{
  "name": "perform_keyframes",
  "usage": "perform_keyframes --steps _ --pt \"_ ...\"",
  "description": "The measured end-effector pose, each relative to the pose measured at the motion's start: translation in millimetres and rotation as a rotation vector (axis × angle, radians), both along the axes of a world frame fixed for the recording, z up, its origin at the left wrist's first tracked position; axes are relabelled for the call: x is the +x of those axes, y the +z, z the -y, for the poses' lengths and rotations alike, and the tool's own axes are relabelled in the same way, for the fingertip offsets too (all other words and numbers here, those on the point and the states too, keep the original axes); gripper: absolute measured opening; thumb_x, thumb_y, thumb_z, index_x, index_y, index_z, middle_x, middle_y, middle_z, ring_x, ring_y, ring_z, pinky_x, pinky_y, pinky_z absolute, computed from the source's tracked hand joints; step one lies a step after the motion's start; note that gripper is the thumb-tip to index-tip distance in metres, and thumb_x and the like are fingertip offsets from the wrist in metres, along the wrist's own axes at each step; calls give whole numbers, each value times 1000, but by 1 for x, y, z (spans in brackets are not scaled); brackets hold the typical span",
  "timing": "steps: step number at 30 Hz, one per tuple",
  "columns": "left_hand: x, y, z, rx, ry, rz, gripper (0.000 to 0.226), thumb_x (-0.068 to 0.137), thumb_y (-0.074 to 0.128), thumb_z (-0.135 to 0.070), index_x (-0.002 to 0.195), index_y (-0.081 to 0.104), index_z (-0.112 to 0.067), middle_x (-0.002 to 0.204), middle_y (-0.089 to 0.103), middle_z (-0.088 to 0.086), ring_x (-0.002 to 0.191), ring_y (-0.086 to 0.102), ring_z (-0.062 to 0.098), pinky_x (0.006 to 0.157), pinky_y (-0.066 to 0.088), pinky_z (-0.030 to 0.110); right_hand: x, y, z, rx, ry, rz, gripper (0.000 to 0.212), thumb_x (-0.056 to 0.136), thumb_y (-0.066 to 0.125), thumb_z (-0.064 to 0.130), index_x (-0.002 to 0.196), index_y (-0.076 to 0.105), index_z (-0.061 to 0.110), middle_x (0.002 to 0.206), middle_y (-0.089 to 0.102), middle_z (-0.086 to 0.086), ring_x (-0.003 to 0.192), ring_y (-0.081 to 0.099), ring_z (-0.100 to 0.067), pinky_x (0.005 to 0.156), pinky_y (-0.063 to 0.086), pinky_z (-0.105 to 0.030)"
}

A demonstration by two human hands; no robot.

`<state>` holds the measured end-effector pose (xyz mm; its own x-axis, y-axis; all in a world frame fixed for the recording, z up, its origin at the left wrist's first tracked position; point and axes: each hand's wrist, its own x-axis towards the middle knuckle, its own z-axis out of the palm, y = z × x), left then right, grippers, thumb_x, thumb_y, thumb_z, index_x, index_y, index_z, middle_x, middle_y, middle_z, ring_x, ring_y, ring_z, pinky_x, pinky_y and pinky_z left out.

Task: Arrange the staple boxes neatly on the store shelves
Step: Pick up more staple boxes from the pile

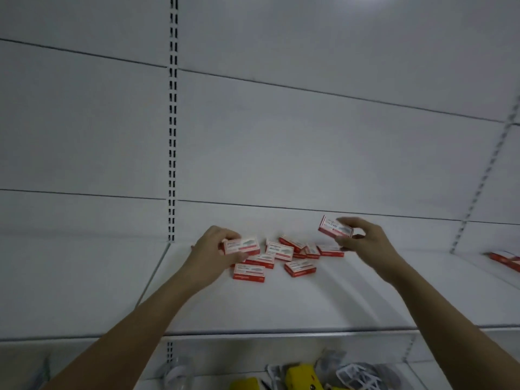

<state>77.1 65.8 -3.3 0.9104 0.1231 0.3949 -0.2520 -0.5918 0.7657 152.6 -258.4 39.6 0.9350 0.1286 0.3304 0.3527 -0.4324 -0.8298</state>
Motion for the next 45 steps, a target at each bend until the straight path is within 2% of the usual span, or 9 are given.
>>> perform_keyframes --steps 7,10,13,16,24,28,36,40,45 --pt "-29 -15 -10 109 112 -179 27 71 84 -26 92 66 -28 101 63 1 87 60 12 79 47 25 -20 -34 10 -78 116 -69 33 84 66 -2 111 63 17 104 65 2 79 66 -14 68 60 -29" --pt "-43 -22 -4 178 146 -278 36 76 79 -28 109 65 -22 106 61 1 90 56 10 76 44 21 -19 -48 9 -61 162 -135 37 83 68 3 117 64 16 114 64 1 84 67 -17 68 60 -28" --pt "-43 -20 6 293 214 -308 56 79 74 -44 128 57 -23 125 56 -1 112 51 16 97 43 31 -12 -56 4 -113 199 -144 42 85 69 10 125 60 18 117 60 4 86 67 -18 69 60 -27" --pt "-34 -13 22 301 278 -202 50 85 66 -44 131 54 -27 135 50 -3 128 40 19 108 34 38 -3 -57 -4 -126 224 -132 45 85 69 14 128 56 19 119 57 2 85 68 -18 71 60 -27" --pt "64 2 50 254 -31 -101 30 94 52 -7 118 64 -19 119 60 -4 101 58 9 88 47 21 61 -51 -40 -156 198 -43 38 81 71 15 118 64 23 118 59 1 101 61 -15 86 55 -35" --pt "128 1 49 367 -95 -163 38 94 48 0 121 65 -19 123 63 1 107 59 13 93 47 23 92 -31 -48 -100 165 -62 38 83 70 9 119 63 20 116 61 1 88 68 -15 72 57 -26" --pt "169 -10 47 589 -232 -302 45 80 71 -40 122 63 -23 114 52 -6 101 54 14 92 48 37 121 -33 -48 12 366 -140 34 85 69 8 113 68 26 111 69 6 98 68 -14 84 58 -34" --pt "163 -14 53 619 -231 -251 46 77 77 -34 117 59 -19 117 49 -4 104 50 14 91 45 31 124 -43 -47 -134 417 -107 38 84 70 7 111 67 33 113 65 13 99 64 -2 83 55 -23" --pt "160 -19 59 508 -201 -249 41 78 75 -35 113 57 -25 111 58 -7 100 55 12 87 49 32 129 -46 -35 -160 425 -162 28 87 68 18 109 66 35 109 66 13 95 67 -9 81 57 -27"
